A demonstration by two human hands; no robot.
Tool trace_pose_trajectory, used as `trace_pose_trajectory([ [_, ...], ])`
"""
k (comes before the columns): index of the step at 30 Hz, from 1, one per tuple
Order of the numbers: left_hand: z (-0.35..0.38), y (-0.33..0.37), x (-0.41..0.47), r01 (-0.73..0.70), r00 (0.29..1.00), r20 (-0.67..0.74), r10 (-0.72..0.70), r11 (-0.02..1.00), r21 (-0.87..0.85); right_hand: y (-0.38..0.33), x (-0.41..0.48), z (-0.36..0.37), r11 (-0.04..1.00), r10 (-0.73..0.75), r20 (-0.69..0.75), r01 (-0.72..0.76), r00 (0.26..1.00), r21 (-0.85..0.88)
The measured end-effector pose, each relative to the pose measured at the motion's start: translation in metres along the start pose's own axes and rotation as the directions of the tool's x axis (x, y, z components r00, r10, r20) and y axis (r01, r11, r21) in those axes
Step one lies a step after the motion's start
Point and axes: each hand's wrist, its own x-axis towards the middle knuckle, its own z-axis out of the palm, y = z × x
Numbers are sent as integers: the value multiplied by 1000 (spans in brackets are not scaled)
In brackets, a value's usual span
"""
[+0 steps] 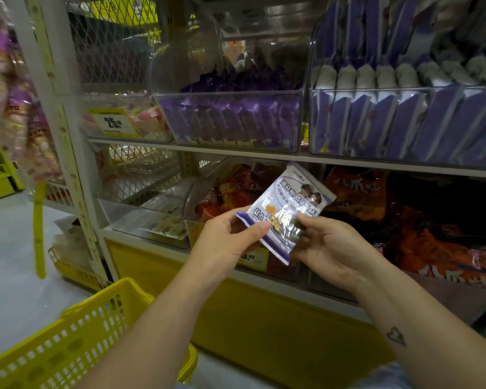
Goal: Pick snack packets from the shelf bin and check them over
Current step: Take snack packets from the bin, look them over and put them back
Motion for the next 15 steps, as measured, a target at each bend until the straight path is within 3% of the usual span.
trace_pose_trajectory([
  [7,-24,10,-1,-108,994,52,96,948,299,-6,-5,-2,1000,11,-54,-11,998,-3],
  [15,-32,17,1,-180,983,43,176,913,366,-8,-7,0,981,23,24,-27,999,193],
])
